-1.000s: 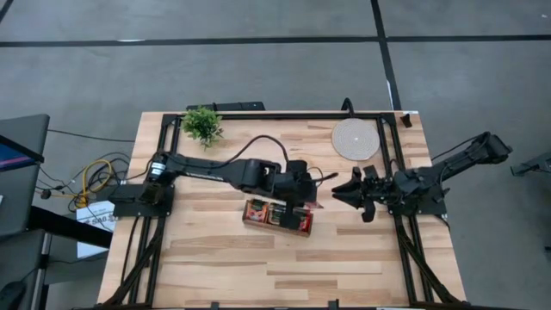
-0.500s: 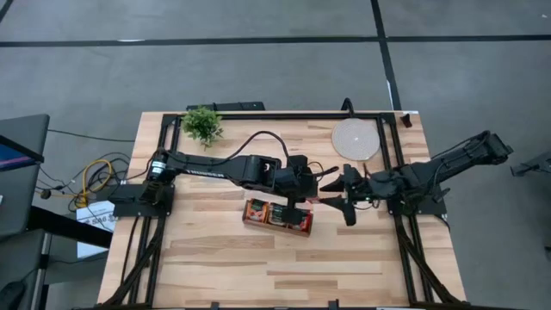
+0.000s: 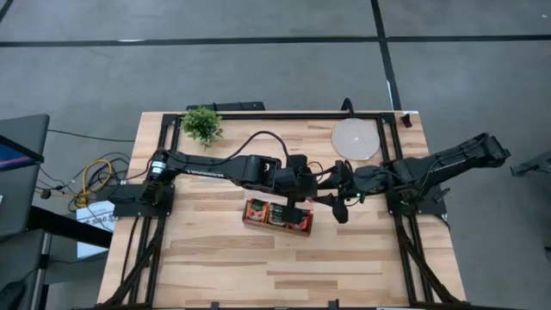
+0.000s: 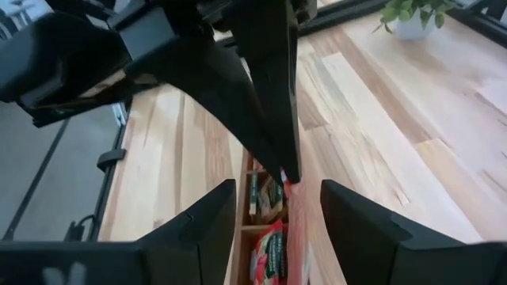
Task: Pick & Place Tea
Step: Put the red tea bag into the right section of the wooden organizer
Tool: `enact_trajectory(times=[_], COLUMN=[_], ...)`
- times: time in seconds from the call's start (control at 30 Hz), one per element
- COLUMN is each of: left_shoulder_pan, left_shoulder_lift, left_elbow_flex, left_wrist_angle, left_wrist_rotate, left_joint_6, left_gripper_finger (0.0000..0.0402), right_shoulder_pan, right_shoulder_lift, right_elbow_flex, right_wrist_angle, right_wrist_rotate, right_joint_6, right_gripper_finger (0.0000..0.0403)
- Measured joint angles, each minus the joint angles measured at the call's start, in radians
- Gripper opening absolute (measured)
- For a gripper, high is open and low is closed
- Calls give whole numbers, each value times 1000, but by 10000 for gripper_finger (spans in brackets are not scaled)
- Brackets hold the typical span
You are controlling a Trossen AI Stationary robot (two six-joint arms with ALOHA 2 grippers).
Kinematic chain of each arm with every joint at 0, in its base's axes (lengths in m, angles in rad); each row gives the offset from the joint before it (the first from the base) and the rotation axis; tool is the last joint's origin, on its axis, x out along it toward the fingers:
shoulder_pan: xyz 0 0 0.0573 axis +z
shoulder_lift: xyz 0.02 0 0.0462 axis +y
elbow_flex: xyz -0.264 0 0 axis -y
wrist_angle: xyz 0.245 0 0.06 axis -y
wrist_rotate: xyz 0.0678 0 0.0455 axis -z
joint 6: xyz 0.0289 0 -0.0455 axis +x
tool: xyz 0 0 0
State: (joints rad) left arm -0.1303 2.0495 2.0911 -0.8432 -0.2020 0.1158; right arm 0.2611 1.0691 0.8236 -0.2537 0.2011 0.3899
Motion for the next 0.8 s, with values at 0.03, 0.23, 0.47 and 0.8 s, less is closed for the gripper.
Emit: enact_trajectory(times=[0.03,0.23,0.47,0.8], left_shoulder_pan=[0,0,0,0], left_shoulder_lift=[0,0,0,0], left_elbow_flex=[0,0,0,0], left_wrist_angle=[-1,0,7,18], left_wrist_rotate=[-2,-3,-3,15], left_joint_6=[0,0,0,0], left_gripper_finger=[0,0,0,0], right_shoulder_pan=[-2,-2,-2,-2], right_shoulder_lift=[0,-1,-1,-2], right_elbow_flex=[0,2,2,2], right_wrist_angle=[-5,-3,-2,-3], right_wrist_rotate=[0,-1,-15,-18], right_joint_6=[0,2,-3,-8], right_gripper_finger=[177,142,57,3])
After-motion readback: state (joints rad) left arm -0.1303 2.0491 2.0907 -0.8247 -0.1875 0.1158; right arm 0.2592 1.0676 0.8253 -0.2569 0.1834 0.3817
